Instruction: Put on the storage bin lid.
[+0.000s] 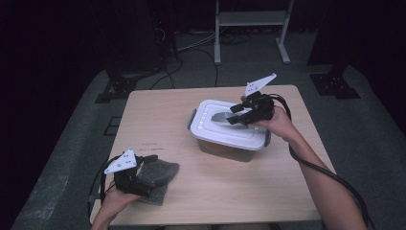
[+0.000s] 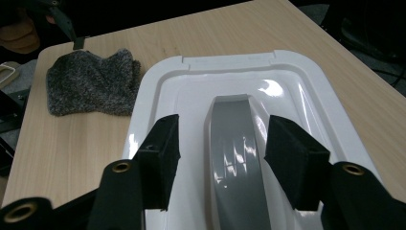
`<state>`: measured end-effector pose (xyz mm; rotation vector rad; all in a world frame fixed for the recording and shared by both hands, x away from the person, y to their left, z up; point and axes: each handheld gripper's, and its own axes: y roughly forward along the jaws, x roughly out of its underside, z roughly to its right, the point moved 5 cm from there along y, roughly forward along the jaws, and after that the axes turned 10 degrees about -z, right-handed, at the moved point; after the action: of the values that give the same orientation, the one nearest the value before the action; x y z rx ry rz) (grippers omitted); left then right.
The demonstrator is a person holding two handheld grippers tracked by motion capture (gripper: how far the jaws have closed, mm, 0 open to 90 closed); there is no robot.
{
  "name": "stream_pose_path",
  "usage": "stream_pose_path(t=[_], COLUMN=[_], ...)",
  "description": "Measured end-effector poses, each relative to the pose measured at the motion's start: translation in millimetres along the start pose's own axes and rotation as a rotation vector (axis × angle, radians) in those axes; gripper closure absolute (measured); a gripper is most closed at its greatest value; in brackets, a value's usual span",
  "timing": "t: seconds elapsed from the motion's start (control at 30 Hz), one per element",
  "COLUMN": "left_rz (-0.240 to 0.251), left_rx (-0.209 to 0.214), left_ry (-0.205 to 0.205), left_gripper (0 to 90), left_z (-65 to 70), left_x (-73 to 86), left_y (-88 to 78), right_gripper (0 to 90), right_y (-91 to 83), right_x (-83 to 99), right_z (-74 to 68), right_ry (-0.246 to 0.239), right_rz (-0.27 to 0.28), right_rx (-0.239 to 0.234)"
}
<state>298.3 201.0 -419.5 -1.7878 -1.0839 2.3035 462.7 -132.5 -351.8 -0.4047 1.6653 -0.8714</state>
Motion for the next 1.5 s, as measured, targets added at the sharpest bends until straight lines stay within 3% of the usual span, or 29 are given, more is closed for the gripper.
stream_pose_path(t=[0.53, 1.03, 1.5], left_rz=[-0.001, -0.003, -0.002], left_rx=[0.004, 0.006, 0.008], left_ry=[0.007, 0.005, 0.005], left_gripper=[7.7, 7.7, 7.7], left_z=[1.1, 1.4, 2.6], left_x=[-2.0, -1.2, -1.4], left_y=[2.6, 3.9, 4.2], right_gripper=[39.9, 39.1, 38.4], right_y=[-36.3, -51.0, -75.9], right_x=[30.0, 53.1, 83.2], right_z=[-3.8, -10.0, -21.8], right_ry=[0.05, 0.069, 0.108], right_rz=[0.056, 0.055, 0.095], right_rx=[0.025, 0.043, 0.06])
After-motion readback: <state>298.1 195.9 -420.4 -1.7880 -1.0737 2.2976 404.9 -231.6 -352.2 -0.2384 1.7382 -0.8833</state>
